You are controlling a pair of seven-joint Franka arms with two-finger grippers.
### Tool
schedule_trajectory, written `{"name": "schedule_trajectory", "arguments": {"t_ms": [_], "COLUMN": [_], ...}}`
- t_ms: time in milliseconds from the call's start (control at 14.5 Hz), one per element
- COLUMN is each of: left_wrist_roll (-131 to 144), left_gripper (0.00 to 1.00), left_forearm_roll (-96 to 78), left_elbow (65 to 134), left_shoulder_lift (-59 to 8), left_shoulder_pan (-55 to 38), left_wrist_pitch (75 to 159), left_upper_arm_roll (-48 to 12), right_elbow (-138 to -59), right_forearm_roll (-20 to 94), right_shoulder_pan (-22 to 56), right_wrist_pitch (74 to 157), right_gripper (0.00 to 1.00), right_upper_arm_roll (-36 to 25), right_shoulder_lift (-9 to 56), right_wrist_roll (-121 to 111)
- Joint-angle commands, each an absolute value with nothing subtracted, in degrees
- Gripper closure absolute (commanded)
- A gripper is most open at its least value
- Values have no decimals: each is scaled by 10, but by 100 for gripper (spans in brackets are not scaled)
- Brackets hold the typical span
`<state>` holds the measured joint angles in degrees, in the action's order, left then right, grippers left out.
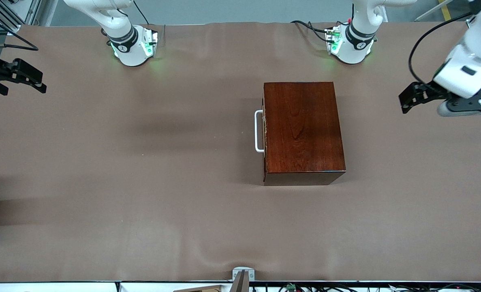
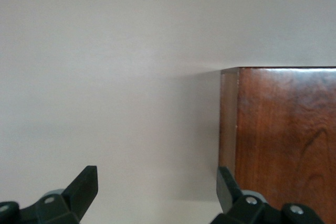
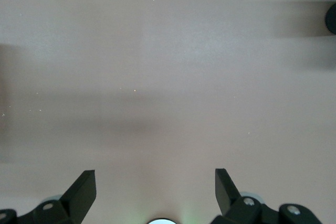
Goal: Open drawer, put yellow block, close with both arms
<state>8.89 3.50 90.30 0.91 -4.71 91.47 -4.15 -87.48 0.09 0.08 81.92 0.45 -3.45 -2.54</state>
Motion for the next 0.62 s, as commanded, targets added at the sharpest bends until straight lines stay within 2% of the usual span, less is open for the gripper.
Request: {"name": "schedule_trajectory", "arguments": {"t_ms": [0, 553], "left_wrist_roll": [72, 54], "left_gripper": [0, 0], "left_forearm_roll": [12, -13], "left_elbow": [921, 894], "left_shoulder_lift": [35, 30], "left_shoulder_pan": [-10, -3], "left_wrist_pitch": [906, 901], "left_upper_arm_roll": [-65, -64], "right_elbow": [-873, -872], "right_forearm_roll": [-4, -2], "right_shoulder_pan": [2, 5], "right_wrist_pitch": [818, 818], "right_gripper": [0, 0], "right_upper_arm_roll": [5, 6], "right_shoulder_lift": [-38, -38], "right_wrist_roll": [-28, -25]}}
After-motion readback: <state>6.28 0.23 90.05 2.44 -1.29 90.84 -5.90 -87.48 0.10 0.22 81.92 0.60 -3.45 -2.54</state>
